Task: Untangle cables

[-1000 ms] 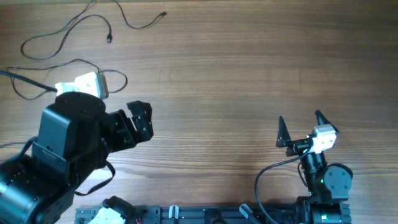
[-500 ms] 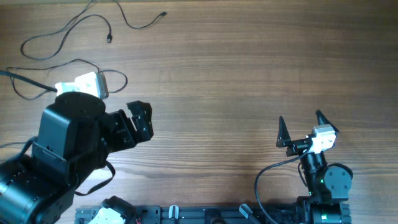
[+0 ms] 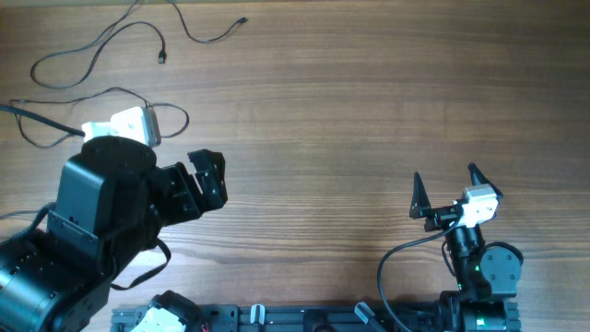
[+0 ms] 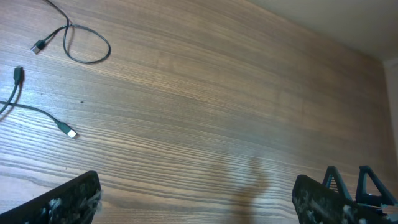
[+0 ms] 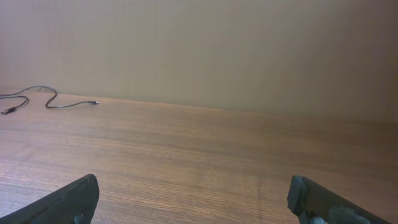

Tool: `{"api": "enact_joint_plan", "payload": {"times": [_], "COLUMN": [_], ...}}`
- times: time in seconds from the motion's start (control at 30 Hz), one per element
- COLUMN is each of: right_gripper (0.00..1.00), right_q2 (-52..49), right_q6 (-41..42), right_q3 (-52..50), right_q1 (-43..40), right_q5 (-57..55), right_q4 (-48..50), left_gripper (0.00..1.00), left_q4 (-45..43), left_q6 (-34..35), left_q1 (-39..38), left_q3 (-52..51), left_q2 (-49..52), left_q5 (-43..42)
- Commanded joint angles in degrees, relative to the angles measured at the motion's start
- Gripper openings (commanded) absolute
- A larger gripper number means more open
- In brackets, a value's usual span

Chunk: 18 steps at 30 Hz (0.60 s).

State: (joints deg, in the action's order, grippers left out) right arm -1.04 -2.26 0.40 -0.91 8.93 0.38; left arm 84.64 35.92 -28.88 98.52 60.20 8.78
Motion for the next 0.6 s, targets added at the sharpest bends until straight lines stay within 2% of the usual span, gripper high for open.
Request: {"api": "enact_joint_plan", "payload": {"times": [0.0,0.4,0.57], "right_gripper": [1.0,1.0,1.0], "right_q2": [0.76,0.76,0.76], "right_q6": [-0.72,-0.72,-0.7], "right_q3": [-0.09,-0.09,-0.09], "right_q1": [0.46,0.46,0.46], "right_q5": [-0.55,-0.55,-0.57], "right_q4": [0.13,0.13,0.13], "left_gripper": [1.0,1.0,1.0], "left_q4": [-0.13,-1.57,1.68], "left_q6": [0.57,0.57,0.39], "left_q1": [-0.31,-0.13,7.82], "left_q3": [0.15,0.15,-0.07], "left_q2": [-0.04,0.09,-3.08], "left_q5": [0.94,0.96,0.61]}}
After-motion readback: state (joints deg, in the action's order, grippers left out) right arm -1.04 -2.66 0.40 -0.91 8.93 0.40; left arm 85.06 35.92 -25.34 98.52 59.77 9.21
